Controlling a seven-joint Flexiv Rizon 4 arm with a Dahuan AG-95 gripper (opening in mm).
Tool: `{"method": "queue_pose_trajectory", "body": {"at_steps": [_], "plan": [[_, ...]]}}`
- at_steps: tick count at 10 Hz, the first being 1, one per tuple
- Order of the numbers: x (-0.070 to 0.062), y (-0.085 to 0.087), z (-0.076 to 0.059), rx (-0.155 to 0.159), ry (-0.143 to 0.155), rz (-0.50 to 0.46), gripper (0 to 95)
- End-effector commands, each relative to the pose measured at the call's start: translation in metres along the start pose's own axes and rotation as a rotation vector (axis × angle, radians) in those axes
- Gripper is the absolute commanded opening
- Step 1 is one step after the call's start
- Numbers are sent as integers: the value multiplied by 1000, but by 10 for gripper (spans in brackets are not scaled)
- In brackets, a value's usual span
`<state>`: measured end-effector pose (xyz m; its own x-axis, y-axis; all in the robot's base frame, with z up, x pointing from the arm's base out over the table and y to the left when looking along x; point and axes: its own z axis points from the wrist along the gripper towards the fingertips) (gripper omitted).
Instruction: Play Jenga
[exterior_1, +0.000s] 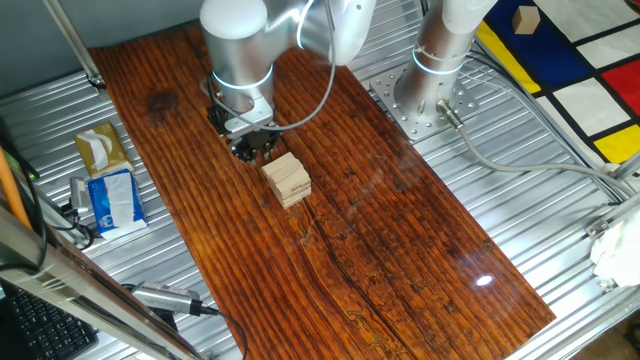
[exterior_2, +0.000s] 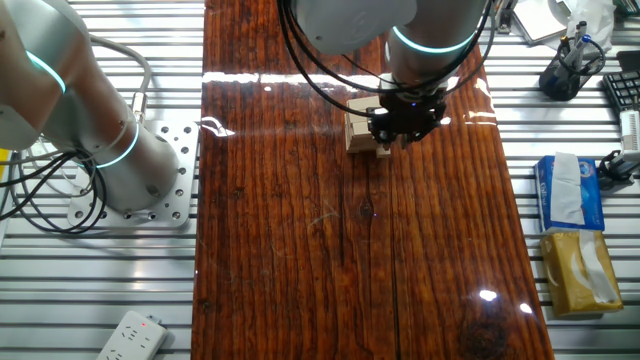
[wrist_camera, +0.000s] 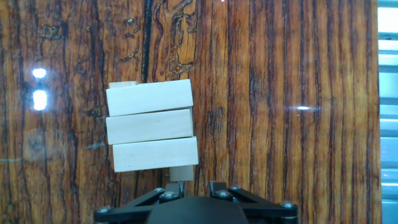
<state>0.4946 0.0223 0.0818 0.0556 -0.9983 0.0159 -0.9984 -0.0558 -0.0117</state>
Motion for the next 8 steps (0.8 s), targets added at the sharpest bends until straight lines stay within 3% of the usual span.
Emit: {"method": "queue_pose_trajectory", "body": {"at_steps": [1,8], "plan": [[0,0,0,1,0,2,380],[-2,2,8,6,-2,1,380]]}}
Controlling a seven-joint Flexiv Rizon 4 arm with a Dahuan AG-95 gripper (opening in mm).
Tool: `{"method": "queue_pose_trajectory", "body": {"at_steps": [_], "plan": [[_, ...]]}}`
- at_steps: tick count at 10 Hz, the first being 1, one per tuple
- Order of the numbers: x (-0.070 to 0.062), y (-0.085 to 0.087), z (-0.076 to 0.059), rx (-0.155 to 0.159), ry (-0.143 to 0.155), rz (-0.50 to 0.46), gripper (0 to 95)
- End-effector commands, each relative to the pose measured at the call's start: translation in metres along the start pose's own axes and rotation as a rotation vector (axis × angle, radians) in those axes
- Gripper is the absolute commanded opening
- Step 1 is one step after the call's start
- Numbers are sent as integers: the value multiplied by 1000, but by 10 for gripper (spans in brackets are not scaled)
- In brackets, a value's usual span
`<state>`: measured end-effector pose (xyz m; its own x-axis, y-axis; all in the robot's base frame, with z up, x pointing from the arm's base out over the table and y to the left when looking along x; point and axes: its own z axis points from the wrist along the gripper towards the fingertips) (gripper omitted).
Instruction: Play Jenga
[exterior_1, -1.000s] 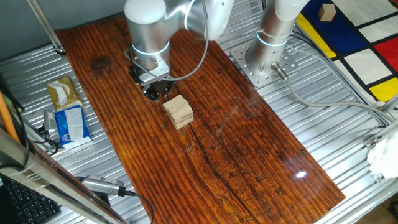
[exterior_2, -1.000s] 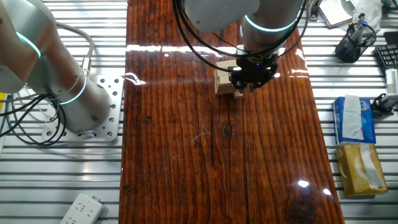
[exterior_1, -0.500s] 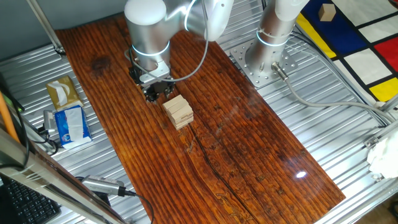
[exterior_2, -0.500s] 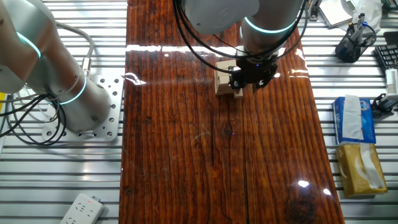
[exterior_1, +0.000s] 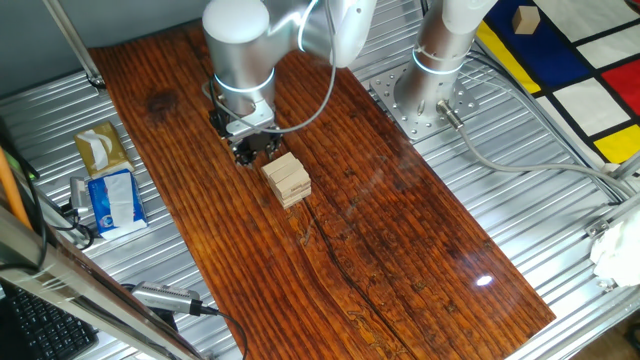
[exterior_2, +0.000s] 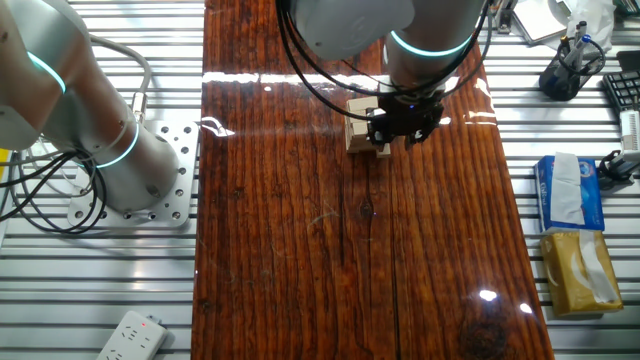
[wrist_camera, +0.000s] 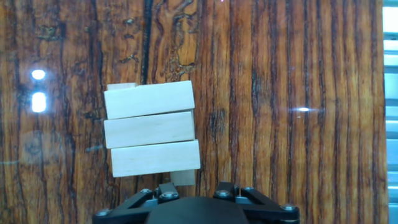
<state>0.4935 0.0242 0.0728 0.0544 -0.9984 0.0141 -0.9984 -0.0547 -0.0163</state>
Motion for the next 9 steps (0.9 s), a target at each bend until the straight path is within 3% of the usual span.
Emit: {"method": "queue_pose_trajectory", "body": {"at_steps": [1,9], "plan": [[0,1,1,3,1,-1,380],[-3,3,11,17,0,-21,380]]}}
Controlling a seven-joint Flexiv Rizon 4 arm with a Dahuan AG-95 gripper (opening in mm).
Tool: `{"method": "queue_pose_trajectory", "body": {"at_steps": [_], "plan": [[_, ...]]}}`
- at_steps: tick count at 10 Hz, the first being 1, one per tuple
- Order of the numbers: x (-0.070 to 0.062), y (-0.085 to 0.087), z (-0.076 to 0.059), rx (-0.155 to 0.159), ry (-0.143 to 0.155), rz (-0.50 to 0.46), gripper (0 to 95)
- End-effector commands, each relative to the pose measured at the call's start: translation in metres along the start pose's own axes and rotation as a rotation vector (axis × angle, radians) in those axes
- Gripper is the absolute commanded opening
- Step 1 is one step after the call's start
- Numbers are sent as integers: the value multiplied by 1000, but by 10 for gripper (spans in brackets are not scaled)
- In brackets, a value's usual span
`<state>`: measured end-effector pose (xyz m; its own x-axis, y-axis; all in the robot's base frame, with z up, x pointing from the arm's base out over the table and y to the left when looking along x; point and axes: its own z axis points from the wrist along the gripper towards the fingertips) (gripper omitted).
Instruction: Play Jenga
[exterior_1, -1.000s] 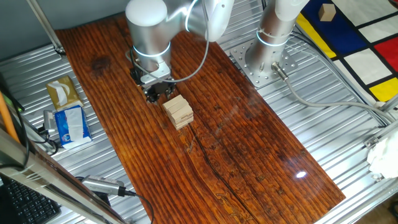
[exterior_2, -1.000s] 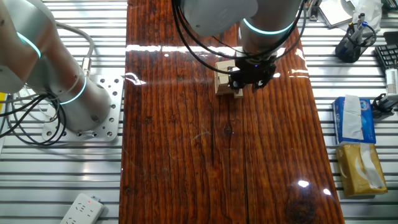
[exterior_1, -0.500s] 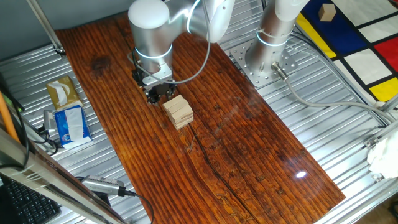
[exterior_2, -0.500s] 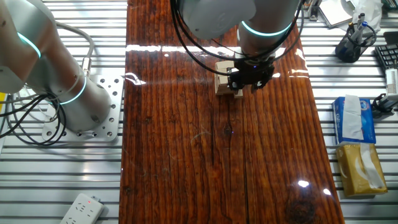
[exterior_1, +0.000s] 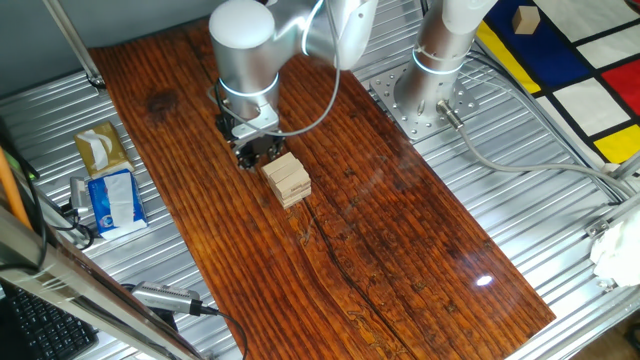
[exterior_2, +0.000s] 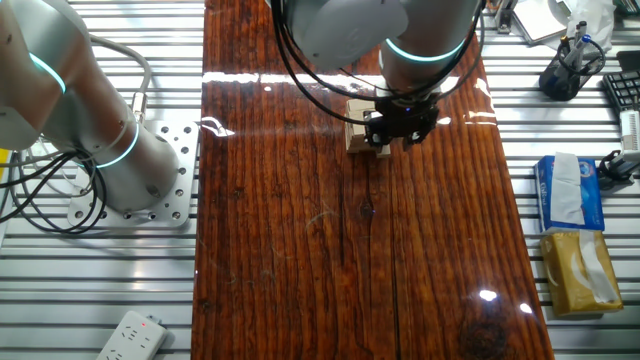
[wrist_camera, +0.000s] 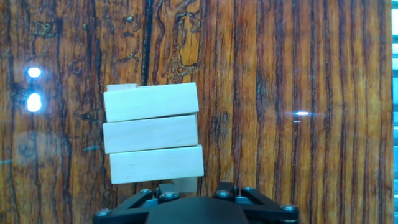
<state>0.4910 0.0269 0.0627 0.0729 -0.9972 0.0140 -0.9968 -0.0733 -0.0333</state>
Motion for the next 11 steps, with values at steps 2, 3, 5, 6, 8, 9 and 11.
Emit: {"method": "queue_pose_trajectory", "body": {"at_steps": [2,3,5,6,8,9,11], "plan": [[0,1,2,1,0,-6,380],[-1,1,3,3,0,-7,380],[-1,1,5,6,-1,-9,380],[-1,1,5,7,-2,-11,380],[-1,2,5,8,-2,-17,380],[-1,3,5,8,-2,-18,380],[-2,6,5,9,-2,-18,380]]}}
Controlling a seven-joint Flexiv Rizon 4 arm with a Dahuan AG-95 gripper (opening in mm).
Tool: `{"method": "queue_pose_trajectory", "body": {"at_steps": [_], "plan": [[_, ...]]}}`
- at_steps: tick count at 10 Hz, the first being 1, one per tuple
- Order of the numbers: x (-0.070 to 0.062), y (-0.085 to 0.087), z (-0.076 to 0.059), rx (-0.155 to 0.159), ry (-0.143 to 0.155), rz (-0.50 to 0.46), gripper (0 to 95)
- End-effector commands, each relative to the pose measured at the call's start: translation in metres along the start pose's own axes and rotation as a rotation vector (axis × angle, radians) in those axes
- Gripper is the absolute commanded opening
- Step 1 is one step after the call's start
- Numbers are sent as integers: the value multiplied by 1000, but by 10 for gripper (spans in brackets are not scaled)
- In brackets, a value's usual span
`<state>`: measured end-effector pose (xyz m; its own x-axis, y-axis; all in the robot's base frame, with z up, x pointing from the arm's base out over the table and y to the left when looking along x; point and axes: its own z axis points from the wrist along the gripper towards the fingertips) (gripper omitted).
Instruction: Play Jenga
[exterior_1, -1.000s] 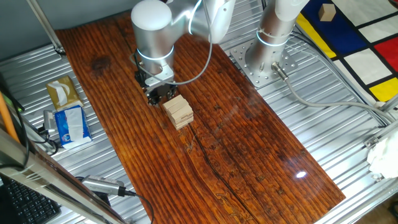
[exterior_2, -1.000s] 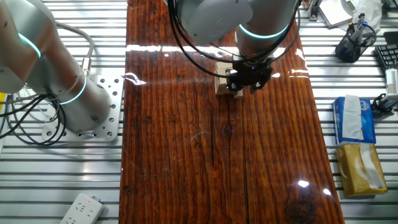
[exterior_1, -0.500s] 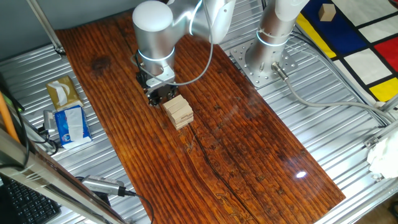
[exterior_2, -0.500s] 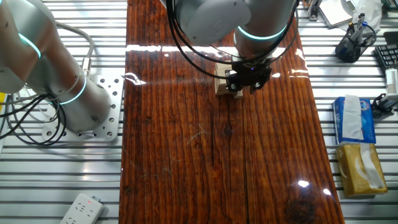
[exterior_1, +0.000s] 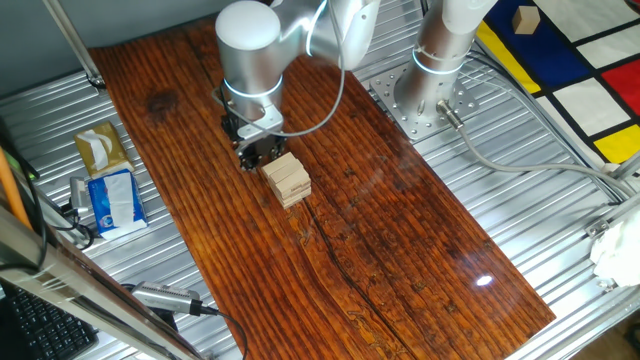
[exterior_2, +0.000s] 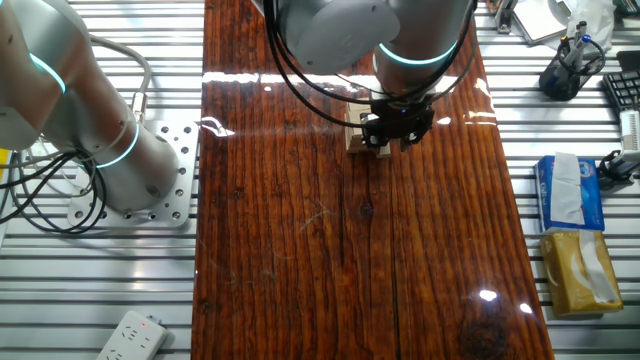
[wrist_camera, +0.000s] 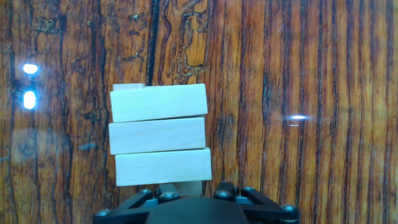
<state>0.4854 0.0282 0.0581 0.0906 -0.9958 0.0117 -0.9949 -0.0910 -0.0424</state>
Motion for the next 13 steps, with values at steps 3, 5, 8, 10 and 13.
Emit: {"method": "queue_pose_trajectory", "body": {"at_steps": [3,5,8,10,13], "plan": [[-1,1,3,1,2,-4,380],[-1,1,5,2,1,-3,380],[-1,1,5,5,1,-4,380],[-2,1,5,7,1,-4,380],[-2,2,6,9,2,-4,380]]}}
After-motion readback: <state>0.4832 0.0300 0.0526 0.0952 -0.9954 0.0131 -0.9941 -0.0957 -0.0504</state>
